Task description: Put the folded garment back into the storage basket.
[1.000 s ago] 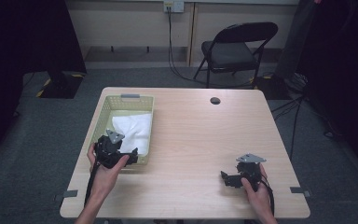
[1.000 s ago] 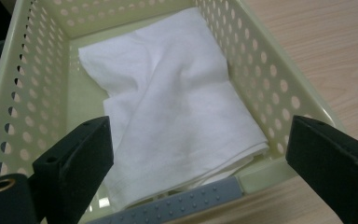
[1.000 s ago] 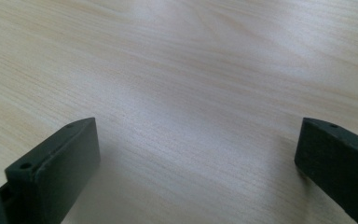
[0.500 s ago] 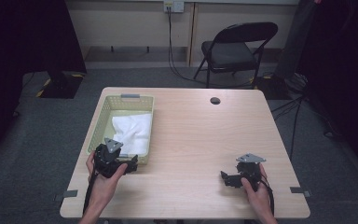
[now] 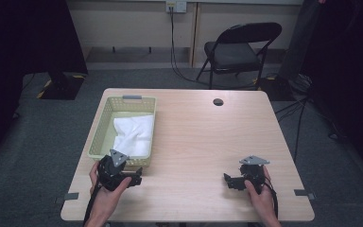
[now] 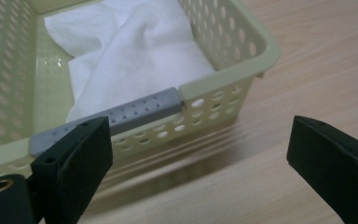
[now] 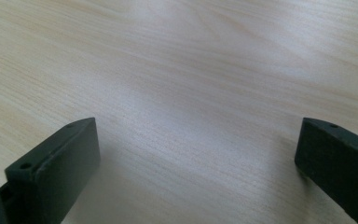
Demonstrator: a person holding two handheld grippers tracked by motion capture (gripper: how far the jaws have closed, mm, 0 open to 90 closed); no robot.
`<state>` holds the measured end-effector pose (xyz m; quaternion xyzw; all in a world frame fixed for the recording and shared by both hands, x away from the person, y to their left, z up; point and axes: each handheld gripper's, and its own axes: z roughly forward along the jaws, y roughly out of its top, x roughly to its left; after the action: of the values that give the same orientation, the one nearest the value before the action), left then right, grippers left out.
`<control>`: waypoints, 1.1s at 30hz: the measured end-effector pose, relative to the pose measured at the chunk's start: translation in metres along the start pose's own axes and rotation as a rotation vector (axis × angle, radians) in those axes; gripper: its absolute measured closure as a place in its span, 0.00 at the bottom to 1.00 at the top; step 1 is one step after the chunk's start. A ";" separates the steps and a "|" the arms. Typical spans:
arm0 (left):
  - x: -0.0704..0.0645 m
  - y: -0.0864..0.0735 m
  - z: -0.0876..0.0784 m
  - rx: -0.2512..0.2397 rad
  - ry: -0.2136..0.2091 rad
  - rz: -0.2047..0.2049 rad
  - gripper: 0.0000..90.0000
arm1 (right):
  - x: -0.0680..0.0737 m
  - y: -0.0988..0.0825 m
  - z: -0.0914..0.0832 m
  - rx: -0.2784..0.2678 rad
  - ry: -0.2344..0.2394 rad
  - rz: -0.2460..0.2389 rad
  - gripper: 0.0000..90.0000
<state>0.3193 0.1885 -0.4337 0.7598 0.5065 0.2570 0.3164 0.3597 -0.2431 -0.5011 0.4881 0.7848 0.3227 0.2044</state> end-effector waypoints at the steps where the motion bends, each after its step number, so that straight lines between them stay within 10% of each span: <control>1: 0.000 -0.002 0.000 0.007 -0.005 0.002 0.07 | 0.000 0.000 0.000 0.000 0.000 0.000 0.00; 33: 0.012 -0.031 0.031 0.169 -0.017 -0.035 0.08 | 0.000 0.000 0.000 0.000 -0.002 0.002 0.00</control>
<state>0.3268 0.2012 -0.4769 0.7770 0.5368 0.2012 0.2602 0.3595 -0.2428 -0.5012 0.4893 0.7839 0.3225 0.2050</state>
